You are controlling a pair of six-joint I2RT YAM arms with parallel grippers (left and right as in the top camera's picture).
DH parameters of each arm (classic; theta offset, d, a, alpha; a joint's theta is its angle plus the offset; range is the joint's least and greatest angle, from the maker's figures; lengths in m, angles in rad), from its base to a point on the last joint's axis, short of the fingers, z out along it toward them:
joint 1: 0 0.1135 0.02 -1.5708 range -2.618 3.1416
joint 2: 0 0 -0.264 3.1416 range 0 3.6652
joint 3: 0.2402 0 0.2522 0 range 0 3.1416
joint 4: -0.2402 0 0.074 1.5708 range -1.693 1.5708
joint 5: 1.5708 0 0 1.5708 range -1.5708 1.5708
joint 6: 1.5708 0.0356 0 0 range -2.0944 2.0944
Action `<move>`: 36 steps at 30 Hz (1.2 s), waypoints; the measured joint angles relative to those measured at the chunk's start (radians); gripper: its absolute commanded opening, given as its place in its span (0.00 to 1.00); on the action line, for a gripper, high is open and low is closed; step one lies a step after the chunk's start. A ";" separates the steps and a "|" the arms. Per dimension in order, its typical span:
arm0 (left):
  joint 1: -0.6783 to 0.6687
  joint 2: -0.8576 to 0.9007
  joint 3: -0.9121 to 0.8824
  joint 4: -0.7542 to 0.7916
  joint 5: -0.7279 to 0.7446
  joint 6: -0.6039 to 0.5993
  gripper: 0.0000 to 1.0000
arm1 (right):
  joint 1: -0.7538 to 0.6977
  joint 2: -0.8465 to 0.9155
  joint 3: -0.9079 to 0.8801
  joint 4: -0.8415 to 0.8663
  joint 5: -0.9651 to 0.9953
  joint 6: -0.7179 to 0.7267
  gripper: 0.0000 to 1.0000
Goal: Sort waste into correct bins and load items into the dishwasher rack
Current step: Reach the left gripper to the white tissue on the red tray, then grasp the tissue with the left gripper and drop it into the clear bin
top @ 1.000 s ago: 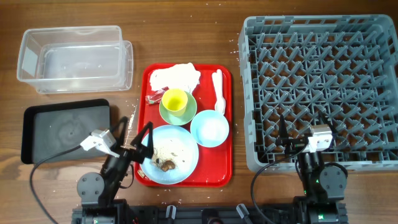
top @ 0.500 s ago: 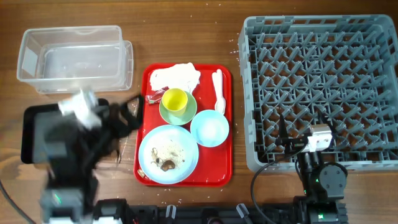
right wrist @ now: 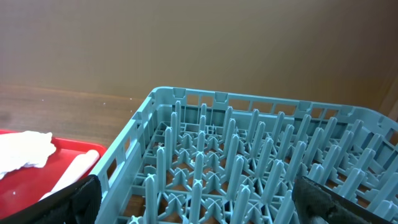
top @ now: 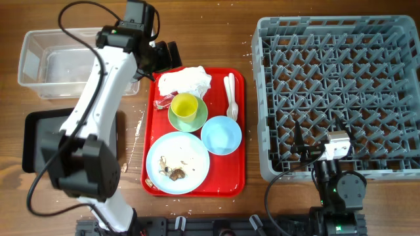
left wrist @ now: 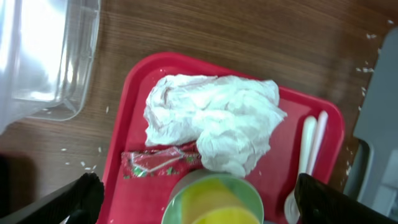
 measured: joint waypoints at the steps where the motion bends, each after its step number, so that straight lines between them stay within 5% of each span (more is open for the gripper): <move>1: 0.000 0.022 0.000 0.013 0.002 -0.013 0.96 | 0.000 0.000 0.000 0.000 0.000 0.000 1.00; 2: 0.000 0.040 0.000 0.032 0.003 -0.025 0.84 | 0.000 0.000 0.000 0.000 0.000 0.000 1.00; 7: 0.000 0.149 0.006 0.058 0.004 -0.123 0.72 | 0.000 0.000 0.000 0.000 0.000 0.000 1.00; 19: -0.061 0.325 0.006 0.138 -0.045 -0.182 0.56 | 0.000 0.000 0.000 0.000 0.000 0.000 1.00; 21: -0.075 0.332 0.006 0.141 -0.066 -0.184 0.36 | 0.000 0.000 0.000 0.000 0.000 0.000 0.99; 23: -0.076 0.334 0.006 0.141 -0.082 -0.185 0.05 | 0.000 0.000 0.000 0.000 0.000 0.000 1.00; 36: -0.076 0.206 0.008 0.080 -0.096 -0.190 0.04 | 0.000 0.000 0.000 0.000 0.000 0.000 1.00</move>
